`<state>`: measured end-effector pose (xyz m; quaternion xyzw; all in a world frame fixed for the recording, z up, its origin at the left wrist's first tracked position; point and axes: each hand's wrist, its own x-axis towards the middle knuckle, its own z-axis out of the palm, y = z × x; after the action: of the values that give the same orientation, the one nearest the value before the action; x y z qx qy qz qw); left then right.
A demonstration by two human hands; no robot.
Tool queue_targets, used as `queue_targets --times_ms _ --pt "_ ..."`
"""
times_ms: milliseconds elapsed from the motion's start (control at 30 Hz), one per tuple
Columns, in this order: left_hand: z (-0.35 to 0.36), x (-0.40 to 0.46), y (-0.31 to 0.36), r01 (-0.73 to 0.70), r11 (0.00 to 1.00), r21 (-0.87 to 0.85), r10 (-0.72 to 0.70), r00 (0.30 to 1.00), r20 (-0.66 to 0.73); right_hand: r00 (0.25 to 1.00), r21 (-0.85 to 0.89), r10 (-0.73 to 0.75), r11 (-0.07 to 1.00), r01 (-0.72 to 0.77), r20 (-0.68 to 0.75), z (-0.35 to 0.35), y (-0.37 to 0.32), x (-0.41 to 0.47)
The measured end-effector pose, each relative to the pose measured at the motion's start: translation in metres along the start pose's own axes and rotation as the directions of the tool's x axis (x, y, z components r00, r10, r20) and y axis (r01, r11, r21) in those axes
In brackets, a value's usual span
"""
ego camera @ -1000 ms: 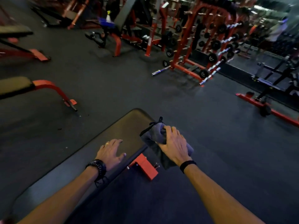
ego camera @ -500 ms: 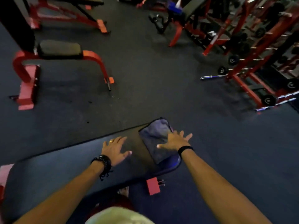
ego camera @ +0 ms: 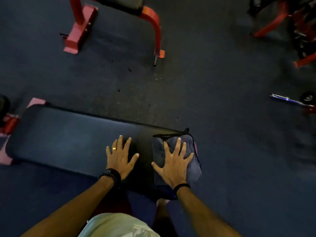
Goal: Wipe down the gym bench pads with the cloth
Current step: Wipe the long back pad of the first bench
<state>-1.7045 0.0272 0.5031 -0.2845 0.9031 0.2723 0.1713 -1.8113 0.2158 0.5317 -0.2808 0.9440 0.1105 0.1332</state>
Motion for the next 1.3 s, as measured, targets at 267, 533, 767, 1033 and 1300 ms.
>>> queue_targets --times_ms 267,533,767,1033,1300 --pt "0.074 -0.008 0.026 0.258 0.961 -0.102 -0.274 0.942 -0.194 0.95 0.009 -0.235 0.97 0.242 -0.206 -0.01 0.019 0.081" --pt "0.093 -0.007 0.036 0.315 0.932 -0.181 -0.358 0.88 -0.313 0.664 -0.018 -0.731 0.675 0.738 -0.156 0.017 0.106 -0.003" --pt "0.101 -0.009 0.034 0.305 0.936 -0.176 -0.351 0.854 -0.385 0.922 0.174 -0.386 0.906 0.386 -0.032 -0.027 0.018 0.14" --pt "0.1 -0.006 0.033 0.304 0.935 -0.181 -0.352 0.853 -0.385 0.848 0.034 -0.498 0.859 0.511 -0.18 -0.004 0.113 0.055" --pt "0.1 -0.007 0.033 0.319 0.931 -0.175 -0.363 0.846 -0.39 0.882 0.403 -0.458 0.832 0.381 0.112 -0.024 -0.015 0.185"
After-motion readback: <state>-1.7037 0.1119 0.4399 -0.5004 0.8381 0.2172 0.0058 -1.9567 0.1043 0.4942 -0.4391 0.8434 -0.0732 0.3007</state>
